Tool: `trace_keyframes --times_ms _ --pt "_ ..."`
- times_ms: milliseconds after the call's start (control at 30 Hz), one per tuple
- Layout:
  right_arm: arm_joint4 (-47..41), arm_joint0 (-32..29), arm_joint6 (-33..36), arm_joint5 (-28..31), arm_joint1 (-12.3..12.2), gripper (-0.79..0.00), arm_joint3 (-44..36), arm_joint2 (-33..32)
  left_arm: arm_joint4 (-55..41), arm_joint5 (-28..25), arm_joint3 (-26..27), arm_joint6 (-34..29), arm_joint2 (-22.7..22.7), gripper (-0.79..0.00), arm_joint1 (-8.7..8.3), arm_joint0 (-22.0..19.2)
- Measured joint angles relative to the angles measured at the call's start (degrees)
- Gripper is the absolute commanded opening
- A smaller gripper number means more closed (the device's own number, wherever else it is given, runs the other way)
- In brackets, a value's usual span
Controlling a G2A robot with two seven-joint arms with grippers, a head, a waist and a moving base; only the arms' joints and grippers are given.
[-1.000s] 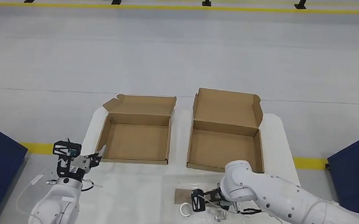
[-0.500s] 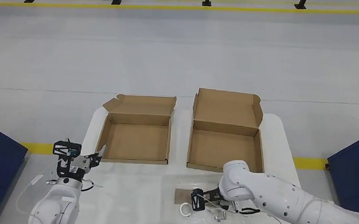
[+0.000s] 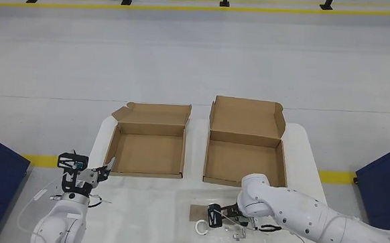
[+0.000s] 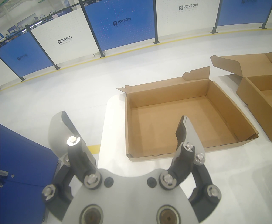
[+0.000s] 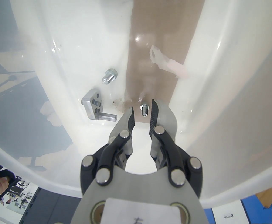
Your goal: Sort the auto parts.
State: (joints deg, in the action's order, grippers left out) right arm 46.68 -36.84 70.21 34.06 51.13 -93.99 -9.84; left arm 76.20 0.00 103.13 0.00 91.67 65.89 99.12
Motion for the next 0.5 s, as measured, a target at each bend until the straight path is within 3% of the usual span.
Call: trace_keyframes --times_ms 267,500 --pt "-0.3 -0.1 1.0 -1.0 -0.3 -0.785 -1.8 -0.8 0.0 0.0 0.0 0.0 0.0 0.0 0.0 0.0" --pt "-2.8 -0.2 3.0 -3.0 -2.8 -0.785 -8.0 -2.6 0.0 0.0 0.0 0.0 0.0 0.0 0.0 0.0"
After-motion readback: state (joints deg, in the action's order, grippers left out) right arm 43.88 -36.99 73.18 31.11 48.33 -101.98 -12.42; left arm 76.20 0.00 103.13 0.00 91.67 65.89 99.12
